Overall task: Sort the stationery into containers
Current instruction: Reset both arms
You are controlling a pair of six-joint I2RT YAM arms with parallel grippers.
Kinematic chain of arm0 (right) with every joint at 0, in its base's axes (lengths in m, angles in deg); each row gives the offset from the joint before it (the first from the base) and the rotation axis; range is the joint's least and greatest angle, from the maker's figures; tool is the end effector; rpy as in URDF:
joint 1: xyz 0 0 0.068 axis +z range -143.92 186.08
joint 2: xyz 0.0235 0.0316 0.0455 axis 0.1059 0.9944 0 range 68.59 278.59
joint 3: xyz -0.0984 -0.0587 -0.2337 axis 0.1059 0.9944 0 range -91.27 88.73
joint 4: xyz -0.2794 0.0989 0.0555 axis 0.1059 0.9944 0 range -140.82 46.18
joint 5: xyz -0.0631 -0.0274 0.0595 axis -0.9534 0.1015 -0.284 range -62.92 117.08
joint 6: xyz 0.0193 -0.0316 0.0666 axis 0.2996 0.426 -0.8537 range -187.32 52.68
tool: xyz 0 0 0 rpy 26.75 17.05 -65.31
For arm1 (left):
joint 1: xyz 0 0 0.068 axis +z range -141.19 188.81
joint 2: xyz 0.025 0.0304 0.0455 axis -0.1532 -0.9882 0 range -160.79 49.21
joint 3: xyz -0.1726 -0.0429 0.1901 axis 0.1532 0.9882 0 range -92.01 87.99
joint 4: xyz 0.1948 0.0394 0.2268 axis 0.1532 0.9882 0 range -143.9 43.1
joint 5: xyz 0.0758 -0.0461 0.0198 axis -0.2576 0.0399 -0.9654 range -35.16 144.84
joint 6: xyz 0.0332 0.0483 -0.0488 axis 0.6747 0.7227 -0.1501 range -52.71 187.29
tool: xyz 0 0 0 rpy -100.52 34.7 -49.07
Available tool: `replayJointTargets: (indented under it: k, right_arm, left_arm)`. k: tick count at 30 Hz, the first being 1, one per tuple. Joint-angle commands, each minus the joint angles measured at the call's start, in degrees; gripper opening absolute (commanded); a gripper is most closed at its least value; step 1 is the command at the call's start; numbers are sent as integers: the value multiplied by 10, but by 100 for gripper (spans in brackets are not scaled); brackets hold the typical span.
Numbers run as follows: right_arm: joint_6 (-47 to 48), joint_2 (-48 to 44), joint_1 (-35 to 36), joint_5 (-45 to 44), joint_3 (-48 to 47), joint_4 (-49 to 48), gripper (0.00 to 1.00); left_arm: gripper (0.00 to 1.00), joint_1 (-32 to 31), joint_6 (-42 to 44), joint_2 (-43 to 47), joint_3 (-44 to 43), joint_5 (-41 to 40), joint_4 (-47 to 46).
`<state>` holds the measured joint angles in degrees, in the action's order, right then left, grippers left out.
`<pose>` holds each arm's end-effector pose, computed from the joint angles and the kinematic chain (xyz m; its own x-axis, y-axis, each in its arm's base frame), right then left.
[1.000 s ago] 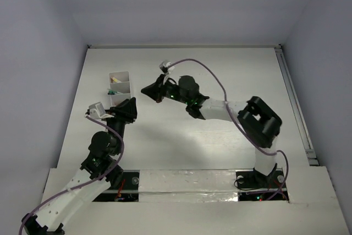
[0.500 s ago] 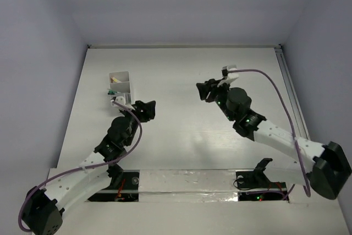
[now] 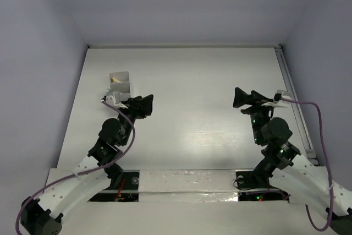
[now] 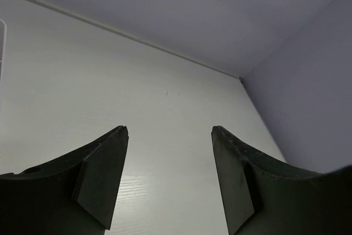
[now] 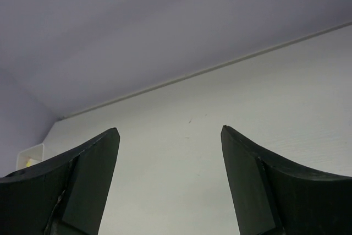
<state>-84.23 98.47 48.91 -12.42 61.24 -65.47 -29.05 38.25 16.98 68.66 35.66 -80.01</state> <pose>0.1842 0.1147 0.3127 0.1290 0.4257 -0.8956 -0.1110 0.9037 0.4136 0.1966 -0.1262 0.2726 -0.0010 -0.5800 -0.8146 0.3738 0.7554 -0.5383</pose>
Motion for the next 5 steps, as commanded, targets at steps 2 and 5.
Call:
replayJointTargets:
  k: [2, 5]
  right_arm:
    - [-4, 22, 4, -10, 2, -21, 81]
    - [-9, 58, 4, -11, -28, 17, 82]
  left_arm:
    - [60, -3, -16, 10, -26, -11, 6]
    - [65, -3, -24, 4, -27, -13, 18]
